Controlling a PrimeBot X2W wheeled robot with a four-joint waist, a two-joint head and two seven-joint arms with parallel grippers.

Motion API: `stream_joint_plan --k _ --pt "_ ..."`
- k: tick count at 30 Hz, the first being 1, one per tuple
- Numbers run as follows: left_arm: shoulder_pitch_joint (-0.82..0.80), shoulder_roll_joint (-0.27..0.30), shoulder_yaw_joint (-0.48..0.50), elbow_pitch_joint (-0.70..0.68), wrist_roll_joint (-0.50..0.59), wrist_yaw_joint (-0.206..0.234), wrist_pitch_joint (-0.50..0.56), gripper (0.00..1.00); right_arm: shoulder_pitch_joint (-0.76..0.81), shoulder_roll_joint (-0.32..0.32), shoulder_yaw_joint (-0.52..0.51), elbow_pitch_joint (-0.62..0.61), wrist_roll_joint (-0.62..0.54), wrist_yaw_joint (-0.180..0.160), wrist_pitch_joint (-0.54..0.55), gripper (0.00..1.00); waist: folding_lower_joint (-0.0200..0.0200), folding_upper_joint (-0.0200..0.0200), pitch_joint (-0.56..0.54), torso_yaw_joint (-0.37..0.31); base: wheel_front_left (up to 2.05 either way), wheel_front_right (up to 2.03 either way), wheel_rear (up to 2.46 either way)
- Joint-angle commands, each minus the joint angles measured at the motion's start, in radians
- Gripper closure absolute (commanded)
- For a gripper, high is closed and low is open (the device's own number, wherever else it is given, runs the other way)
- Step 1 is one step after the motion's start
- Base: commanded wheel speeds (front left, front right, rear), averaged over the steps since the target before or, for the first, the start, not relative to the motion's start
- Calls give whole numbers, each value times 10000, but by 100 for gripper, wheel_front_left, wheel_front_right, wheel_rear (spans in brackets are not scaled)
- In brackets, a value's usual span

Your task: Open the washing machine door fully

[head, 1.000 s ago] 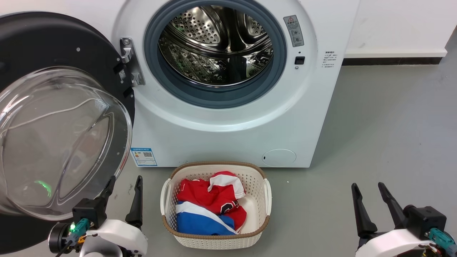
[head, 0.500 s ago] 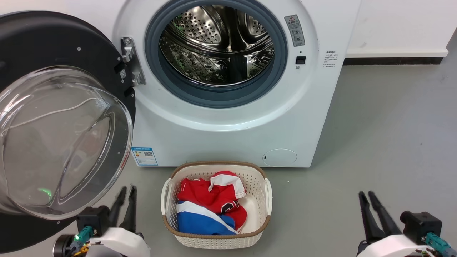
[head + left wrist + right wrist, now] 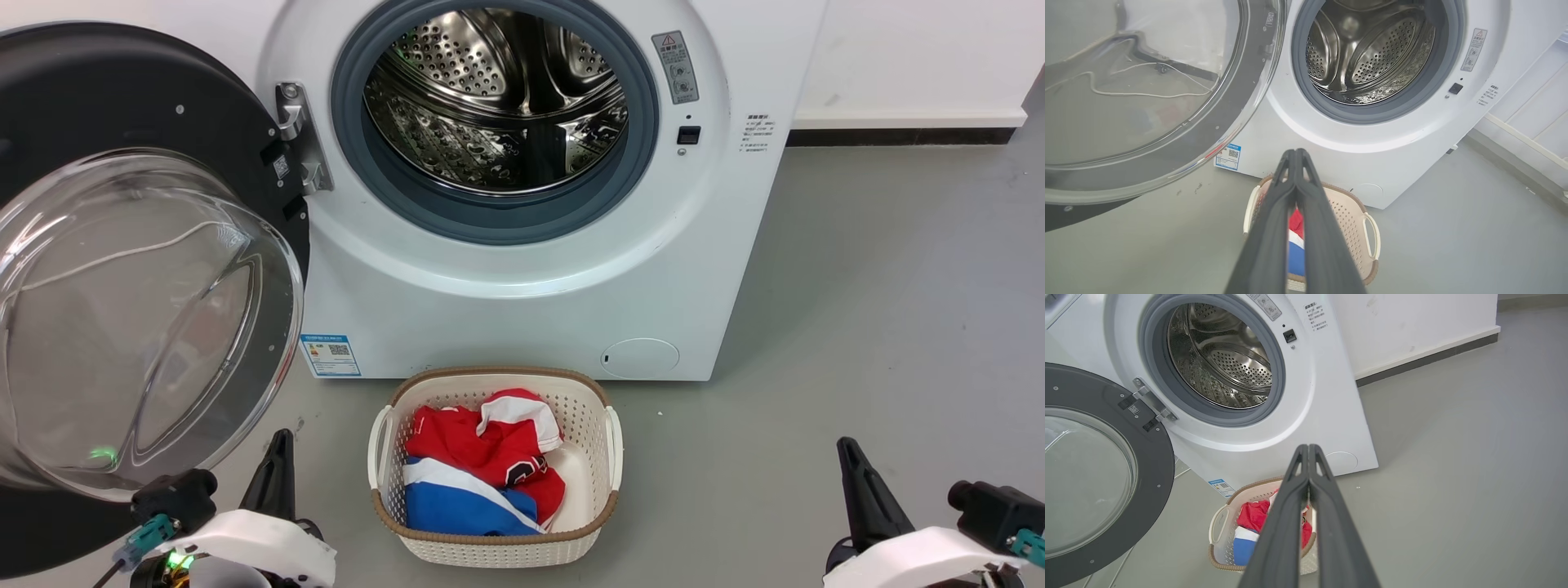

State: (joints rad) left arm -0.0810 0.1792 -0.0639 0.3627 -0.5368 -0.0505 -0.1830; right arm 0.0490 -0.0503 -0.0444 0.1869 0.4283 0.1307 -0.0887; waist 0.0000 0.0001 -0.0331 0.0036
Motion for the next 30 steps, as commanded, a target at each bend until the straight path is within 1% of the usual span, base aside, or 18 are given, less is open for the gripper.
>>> stream_joint_plan --k 1,19,30 --pt "-234 17 91 -197 -335 -49 71 100 -332 -1 -34 -131 406 2 38 100 0 -1 4 -1 0 0 0" --pt "-259 -302 500 -466 -2905 -241 769 100 -663 -1 -194 30 3224 2 524 100 0 -1 63 -7 0 0 0" --pt "-279 -455 700 -588 -4127 -331 1119 100 -829 0 -274 113 4571 1 757 100 0 -1 96 -10 0 0 0"
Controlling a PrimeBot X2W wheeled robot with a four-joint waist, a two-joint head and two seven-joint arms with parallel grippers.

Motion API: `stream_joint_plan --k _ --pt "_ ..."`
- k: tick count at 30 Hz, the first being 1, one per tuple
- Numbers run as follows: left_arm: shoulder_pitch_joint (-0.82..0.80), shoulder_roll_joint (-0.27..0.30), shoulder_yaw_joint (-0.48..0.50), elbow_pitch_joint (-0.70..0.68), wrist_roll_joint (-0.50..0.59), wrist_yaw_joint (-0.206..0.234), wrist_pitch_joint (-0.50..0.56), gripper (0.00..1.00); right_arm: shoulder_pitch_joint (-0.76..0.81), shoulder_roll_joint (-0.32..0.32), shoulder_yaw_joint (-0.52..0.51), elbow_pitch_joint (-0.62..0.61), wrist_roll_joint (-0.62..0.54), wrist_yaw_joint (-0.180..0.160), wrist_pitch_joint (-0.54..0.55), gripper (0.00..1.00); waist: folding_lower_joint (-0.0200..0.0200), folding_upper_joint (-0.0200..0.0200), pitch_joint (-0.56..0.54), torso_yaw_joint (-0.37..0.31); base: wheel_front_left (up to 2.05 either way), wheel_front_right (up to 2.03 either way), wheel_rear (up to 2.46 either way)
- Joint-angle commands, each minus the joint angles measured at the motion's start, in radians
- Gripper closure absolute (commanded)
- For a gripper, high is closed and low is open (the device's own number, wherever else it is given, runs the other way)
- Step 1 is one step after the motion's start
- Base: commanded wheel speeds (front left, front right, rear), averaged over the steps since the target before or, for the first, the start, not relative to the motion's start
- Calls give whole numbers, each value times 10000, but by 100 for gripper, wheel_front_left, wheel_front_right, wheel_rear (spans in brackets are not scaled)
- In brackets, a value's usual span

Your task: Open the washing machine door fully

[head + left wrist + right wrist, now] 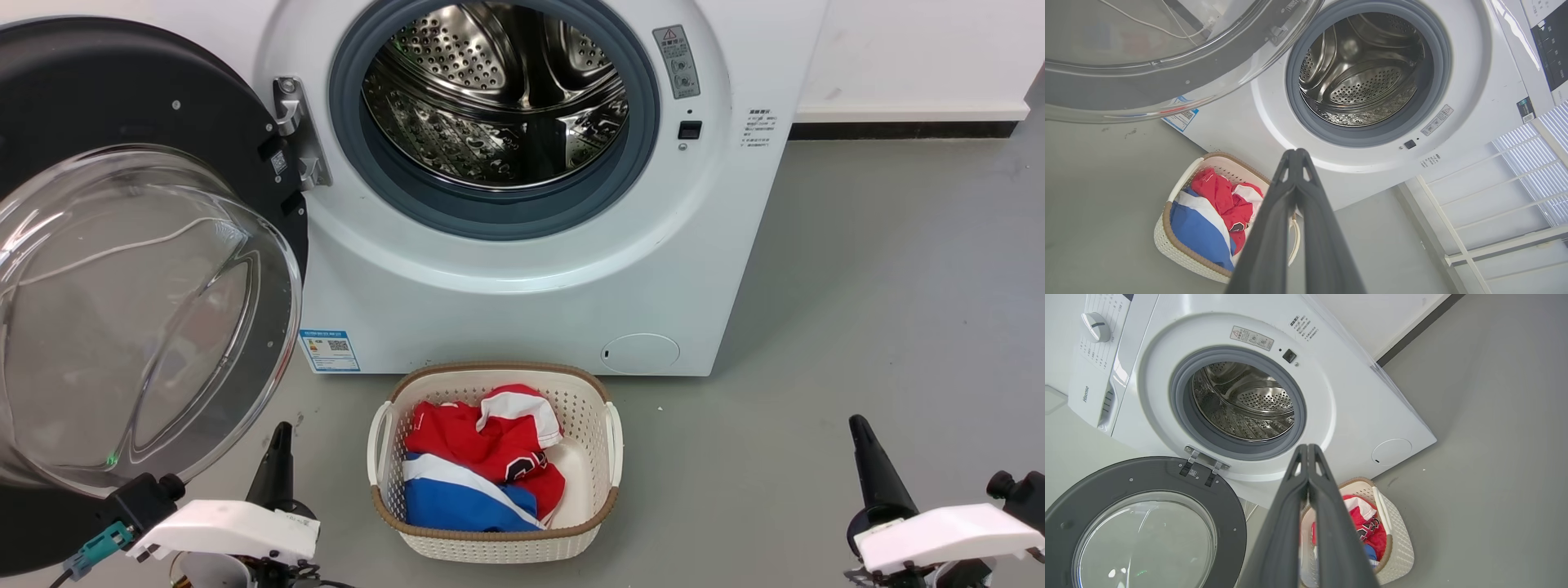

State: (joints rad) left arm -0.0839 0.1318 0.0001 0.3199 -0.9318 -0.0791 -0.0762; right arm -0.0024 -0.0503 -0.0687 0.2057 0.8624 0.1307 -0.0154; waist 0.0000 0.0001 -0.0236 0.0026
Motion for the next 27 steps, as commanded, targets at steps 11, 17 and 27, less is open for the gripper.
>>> stream_joint_plan --k 11,17,27 --pt "-265 -149 285 -284 -1490 -145 419 100 -472 0 -116 13 1666 1 278 100 0 -1 40 -4 0 0 0" --pt "-277 -232 381 -340 -2089 -188 587 100 -549 0 -153 51 2323 1 400 100 0 -1 60 -5 0 0 0" --pt "-282 -338 544 -427 -3019 -264 856 100 -665 1 -214 118 3353 1 581 100 0 -1 93 -9 0 0 0"
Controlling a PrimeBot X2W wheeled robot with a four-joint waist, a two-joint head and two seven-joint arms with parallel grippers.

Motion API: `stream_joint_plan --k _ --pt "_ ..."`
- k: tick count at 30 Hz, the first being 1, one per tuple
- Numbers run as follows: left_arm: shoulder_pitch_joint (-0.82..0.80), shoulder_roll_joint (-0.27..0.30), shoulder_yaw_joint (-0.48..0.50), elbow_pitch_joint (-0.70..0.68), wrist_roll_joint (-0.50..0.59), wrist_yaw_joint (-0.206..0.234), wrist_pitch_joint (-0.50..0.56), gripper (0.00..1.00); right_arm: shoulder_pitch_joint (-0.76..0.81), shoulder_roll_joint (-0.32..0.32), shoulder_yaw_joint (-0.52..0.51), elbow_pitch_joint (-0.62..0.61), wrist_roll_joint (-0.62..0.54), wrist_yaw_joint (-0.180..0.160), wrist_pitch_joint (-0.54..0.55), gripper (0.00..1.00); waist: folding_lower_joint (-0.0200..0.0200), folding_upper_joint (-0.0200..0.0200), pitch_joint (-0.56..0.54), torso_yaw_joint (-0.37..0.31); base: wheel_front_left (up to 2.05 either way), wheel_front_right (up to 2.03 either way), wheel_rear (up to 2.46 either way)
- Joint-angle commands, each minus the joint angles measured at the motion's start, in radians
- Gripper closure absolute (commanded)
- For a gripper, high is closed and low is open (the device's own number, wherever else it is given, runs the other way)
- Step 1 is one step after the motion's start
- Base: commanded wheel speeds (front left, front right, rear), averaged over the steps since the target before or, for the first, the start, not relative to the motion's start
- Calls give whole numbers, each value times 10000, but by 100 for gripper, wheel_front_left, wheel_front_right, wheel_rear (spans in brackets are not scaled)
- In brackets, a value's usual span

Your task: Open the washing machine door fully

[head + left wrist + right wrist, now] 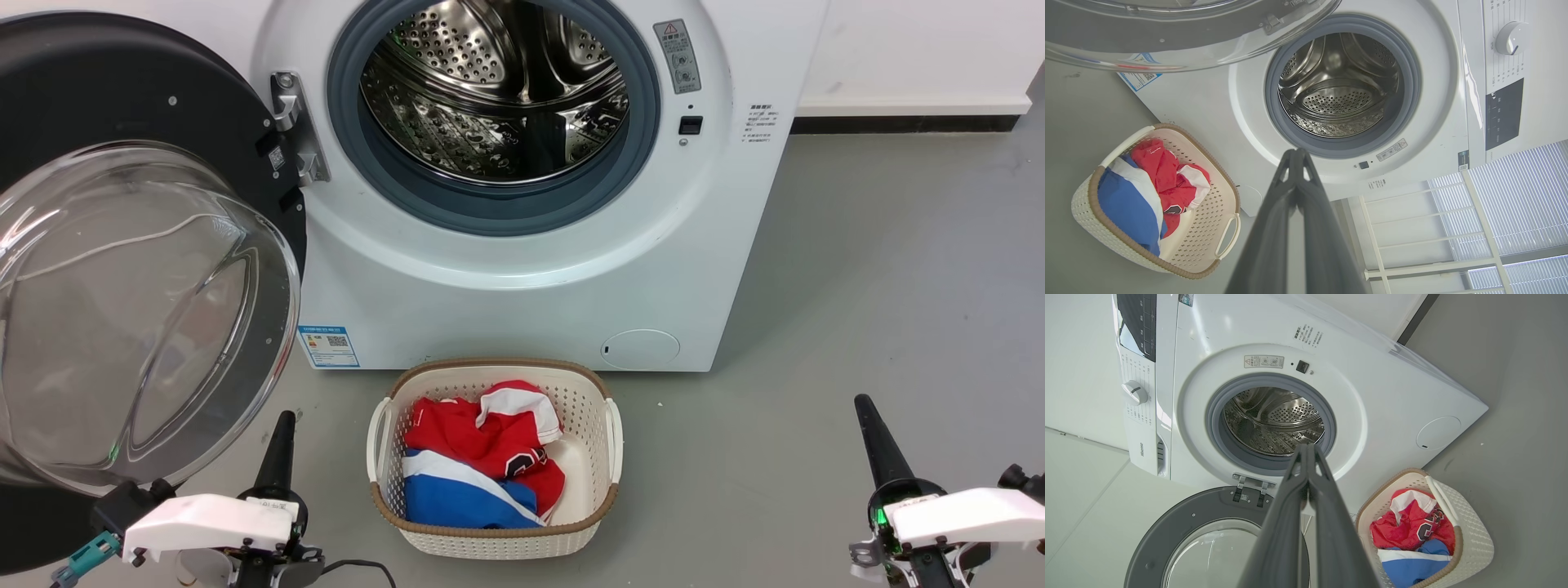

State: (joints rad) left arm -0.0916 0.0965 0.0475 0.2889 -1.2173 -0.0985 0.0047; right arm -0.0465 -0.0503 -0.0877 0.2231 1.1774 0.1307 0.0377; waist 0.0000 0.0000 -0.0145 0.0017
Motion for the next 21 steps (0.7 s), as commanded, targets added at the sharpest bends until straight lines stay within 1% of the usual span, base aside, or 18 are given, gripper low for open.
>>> stream_joint_plan --k 1,21 --pt "-207 4 86 -123 -257 -80 74 100 -233 1 -30 -50 297 1 58 100 0 0 6 0 0 0 0" --pt "-210 -218 356 -268 -1878 -186 536 100 -432 1 -138 73 2084 1 379 100 0 0 71 -7 0 0 0"
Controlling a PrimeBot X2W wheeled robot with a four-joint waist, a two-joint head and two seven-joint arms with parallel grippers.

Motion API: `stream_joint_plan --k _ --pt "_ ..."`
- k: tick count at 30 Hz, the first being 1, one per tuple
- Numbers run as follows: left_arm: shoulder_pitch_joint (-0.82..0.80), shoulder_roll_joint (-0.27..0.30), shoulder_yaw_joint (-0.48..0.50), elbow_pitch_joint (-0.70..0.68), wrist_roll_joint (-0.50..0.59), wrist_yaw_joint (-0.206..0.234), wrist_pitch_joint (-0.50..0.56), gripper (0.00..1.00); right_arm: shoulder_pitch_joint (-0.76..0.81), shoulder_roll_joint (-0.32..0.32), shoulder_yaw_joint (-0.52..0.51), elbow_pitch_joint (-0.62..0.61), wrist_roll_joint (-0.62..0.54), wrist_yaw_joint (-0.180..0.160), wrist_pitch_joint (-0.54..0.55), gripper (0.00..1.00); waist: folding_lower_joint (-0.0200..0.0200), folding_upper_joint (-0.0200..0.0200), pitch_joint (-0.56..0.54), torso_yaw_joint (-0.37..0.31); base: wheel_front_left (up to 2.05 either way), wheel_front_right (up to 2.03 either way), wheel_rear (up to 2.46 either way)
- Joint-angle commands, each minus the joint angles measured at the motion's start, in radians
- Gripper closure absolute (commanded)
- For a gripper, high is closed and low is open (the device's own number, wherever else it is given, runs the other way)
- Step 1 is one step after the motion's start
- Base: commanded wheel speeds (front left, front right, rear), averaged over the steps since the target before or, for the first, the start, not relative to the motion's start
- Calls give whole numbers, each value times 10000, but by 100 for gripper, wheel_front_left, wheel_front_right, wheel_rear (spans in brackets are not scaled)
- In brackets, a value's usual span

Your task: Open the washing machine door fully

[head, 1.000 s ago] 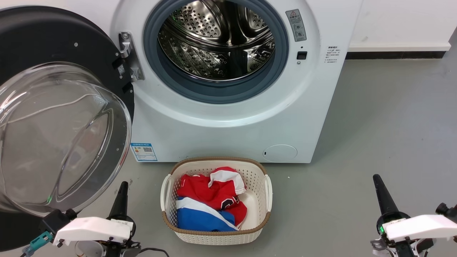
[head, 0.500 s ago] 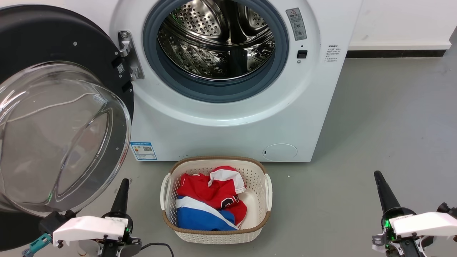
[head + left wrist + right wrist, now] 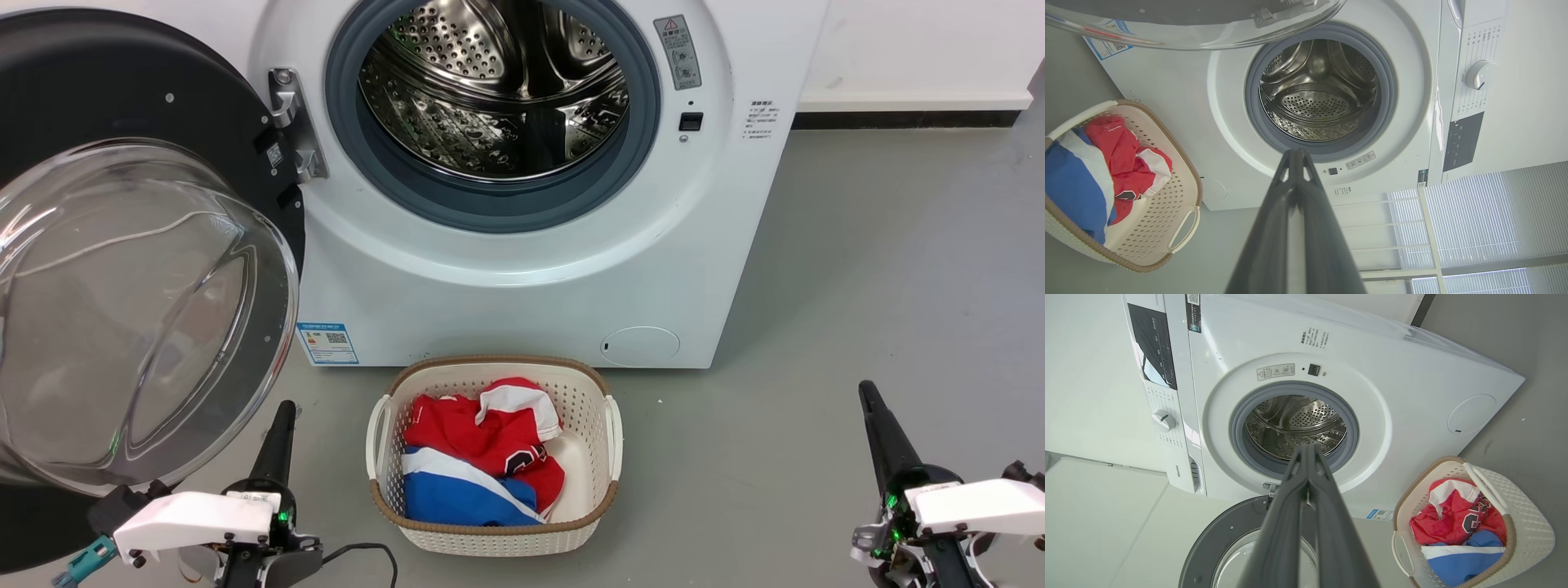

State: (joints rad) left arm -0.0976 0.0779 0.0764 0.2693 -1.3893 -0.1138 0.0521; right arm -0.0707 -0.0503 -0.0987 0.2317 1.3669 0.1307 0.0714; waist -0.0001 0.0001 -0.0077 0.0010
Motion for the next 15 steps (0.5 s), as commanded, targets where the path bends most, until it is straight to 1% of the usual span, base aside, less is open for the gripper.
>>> stream_joint_plan --k 1,15 --pt "-152 -42 80 -79 -236 -40 80 100 -192 1 -33 -6 271 1 60 100 1 -1 6 0 0 0 0" --pt "-150 -153 231 -174 -1218 -119 358 100 -338 2 -97 68 1355 1 258 100 1 -1 52 -5 0 0 0"
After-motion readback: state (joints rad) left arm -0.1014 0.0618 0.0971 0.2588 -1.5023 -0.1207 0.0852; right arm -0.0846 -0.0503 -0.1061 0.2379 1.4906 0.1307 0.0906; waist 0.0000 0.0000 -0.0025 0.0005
